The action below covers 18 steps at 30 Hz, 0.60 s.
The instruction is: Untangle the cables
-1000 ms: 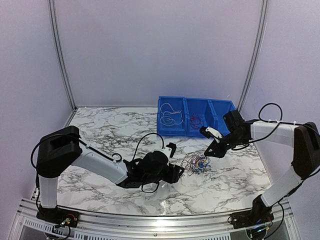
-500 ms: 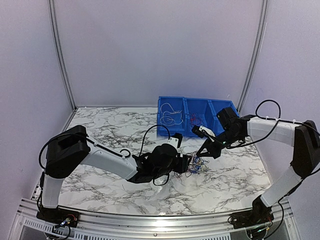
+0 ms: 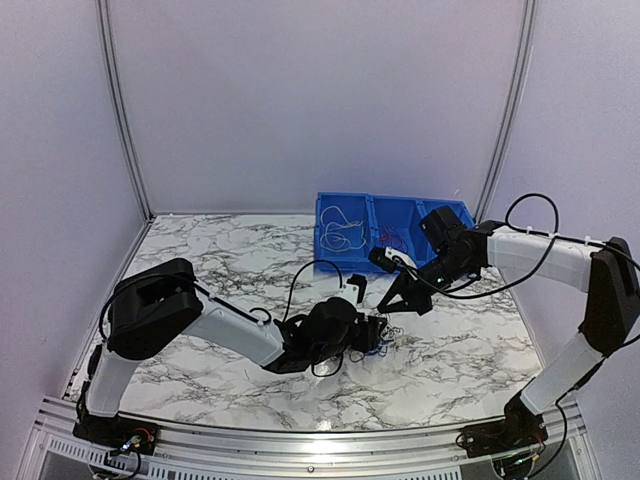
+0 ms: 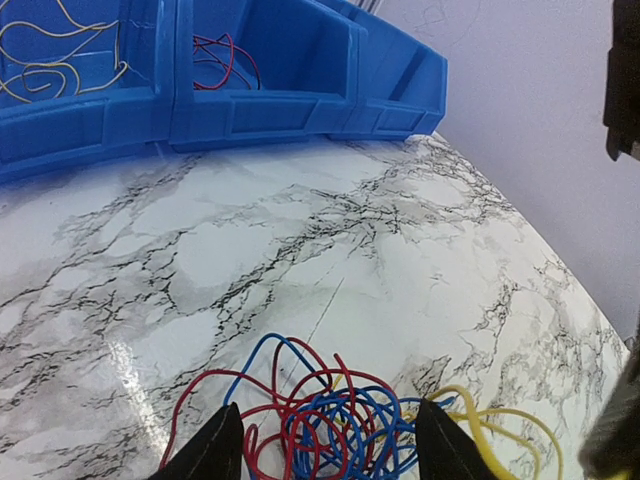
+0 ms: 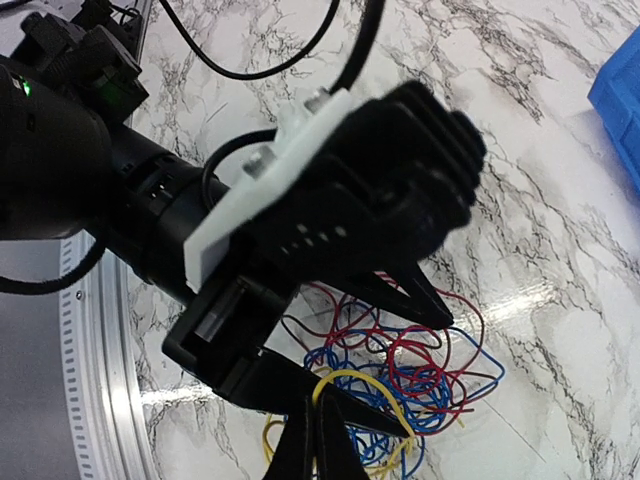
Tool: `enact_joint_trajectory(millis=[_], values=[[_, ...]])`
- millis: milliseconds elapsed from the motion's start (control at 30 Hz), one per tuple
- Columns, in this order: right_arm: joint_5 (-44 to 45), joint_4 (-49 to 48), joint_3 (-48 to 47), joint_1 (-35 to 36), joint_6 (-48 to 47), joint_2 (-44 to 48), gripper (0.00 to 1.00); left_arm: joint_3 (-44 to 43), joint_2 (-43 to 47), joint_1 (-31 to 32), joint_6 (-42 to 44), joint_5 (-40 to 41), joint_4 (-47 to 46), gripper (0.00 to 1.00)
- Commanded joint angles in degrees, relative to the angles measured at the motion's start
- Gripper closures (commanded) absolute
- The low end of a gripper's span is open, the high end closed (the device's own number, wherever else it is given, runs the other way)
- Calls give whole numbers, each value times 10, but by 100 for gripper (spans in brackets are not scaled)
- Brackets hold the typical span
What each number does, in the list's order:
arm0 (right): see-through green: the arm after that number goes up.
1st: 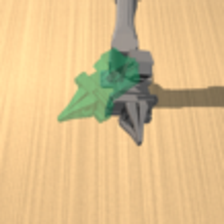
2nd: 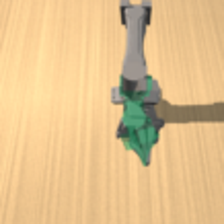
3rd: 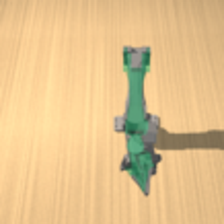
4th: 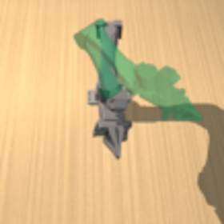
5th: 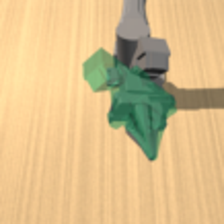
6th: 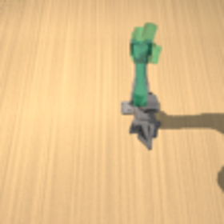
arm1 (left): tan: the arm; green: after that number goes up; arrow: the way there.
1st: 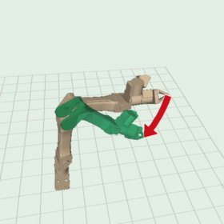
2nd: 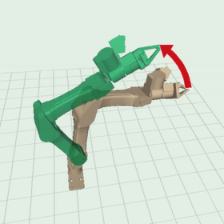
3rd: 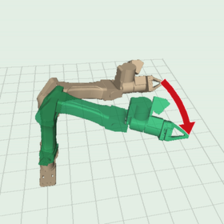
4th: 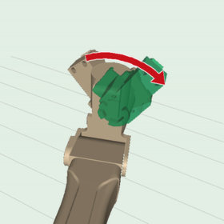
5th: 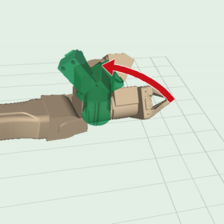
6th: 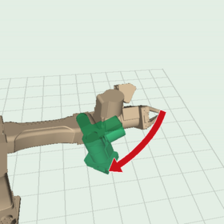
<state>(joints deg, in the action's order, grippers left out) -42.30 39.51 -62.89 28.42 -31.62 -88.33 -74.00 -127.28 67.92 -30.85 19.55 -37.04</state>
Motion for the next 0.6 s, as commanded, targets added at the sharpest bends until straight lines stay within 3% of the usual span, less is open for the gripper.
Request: enact_joint_trajectory(millis=[0, 167, 367, 567], values=[[-19, 5, -17, 6, -4, 2, 100, -39, -43, -2, -21, -19, -29, 40], [-13, 2, -16, 6, -9, 31, 100, -44, -77, -1, -41, -17, -30, 47], [40, -16, -65, 5, -2, 79, 100, -48, -97, -1, -39, -20, -30, 73], [53, -15, -166, -1, -11, 102, 100, -40, -97, -1, -39, -30, -30, 82]])
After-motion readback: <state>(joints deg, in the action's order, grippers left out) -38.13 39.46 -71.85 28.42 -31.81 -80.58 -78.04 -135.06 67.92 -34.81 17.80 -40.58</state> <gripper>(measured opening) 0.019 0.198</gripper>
